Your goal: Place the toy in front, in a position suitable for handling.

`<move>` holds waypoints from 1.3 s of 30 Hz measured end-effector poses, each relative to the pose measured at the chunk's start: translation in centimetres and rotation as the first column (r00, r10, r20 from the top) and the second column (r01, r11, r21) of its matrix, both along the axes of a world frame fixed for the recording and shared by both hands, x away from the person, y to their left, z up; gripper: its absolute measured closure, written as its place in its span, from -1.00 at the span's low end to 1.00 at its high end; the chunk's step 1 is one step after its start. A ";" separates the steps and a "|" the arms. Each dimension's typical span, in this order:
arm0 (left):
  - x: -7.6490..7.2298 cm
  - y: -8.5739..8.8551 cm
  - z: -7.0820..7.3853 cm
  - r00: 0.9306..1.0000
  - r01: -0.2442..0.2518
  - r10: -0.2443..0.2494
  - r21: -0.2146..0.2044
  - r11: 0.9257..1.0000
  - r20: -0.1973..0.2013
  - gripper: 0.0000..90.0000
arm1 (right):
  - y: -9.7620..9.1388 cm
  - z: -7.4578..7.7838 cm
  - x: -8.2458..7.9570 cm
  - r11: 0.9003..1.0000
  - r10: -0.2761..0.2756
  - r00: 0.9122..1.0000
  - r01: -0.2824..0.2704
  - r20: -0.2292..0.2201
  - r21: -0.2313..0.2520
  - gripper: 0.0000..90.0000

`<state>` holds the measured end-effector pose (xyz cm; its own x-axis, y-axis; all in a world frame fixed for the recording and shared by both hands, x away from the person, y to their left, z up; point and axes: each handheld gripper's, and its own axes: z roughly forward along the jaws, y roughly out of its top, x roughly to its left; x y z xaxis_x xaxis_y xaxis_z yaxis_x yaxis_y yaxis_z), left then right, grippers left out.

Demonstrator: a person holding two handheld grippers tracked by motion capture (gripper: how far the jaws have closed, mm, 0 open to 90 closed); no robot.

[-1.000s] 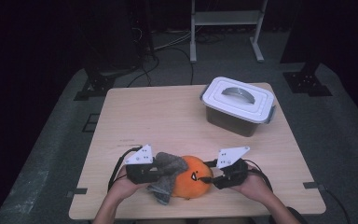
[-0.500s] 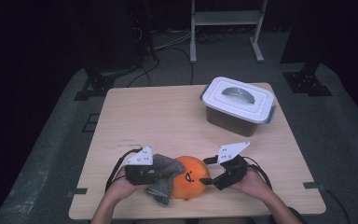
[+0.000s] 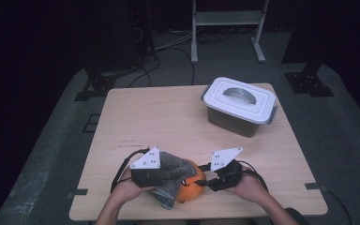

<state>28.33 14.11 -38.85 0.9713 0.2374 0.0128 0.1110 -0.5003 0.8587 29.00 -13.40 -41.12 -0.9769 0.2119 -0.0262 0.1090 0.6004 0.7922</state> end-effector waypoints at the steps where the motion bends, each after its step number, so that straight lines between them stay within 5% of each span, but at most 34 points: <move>1: 0.2 0.2 -0.3 1.000 -0.011 0.011 0.003 1.000 -0.009 0.71 | -0.1 0.0 0.0 1.000 0.001 1.000 -0.001 -0.001 -0.001 0.19; 7: 0.8 1.6 -1.0 0.998 -0.042 0.042 -0.008 0.999 -0.040 0.71 | -0.1 0.2 0.0 1.000 0.000 1.000 0.000 0.001 0.013 0.22; 16: 1.2 2.4 -1.3 0.996 -0.075 0.075 0.000 0.997 -0.050 0.71 | -1.0 -0.1 0.7 1.000 0.025 0.999 -0.025 0.028 0.010 -0.19; 18: 1.2 2.5 -1.3 0.996 -0.077 0.077 -0.002 0.997 -0.052 0.71 | -1.1 -0.3 0.9 1.000 0.024 1.000 -0.024 0.017 0.018 -0.17; 19: 1.2 2.4 -1.2 0.996 -0.076 0.076 -0.001 0.997 -0.049 0.71 | -0.7 -0.7 1.0 0.999 0.040 0.999 -0.040 0.000 0.022 0.03; 25: 0.7 1.6 0.1 0.998 -0.059 0.059 -0.013 0.998 -0.014 0.71 | -0.2 -0.3 0.6 0.999 0.035 0.999 -0.035 0.016 0.025 0.38; 32: -1.0 -0.9 1.7 0.999 0.043 -0.043 -0.006 0.999 0.033 0.71 | 0.4 0.1 0.3 0.999 0.024 1.000 -0.023 -0.016 0.046 0.46; 39: -0.3 -0.2 0.8 1.000 0.028 -0.028 -0.004 1.000 0.008 0.71 | 0.1 -0.2 0.5 0.999 0.020 0.999 -0.019 -0.029 0.047 0.50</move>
<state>27.99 13.89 -38.01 0.9774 0.2105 0.0194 0.0906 -0.4998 0.8614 29.46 -13.27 -41.36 -0.9811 0.1931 0.0119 0.1210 0.5648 0.8163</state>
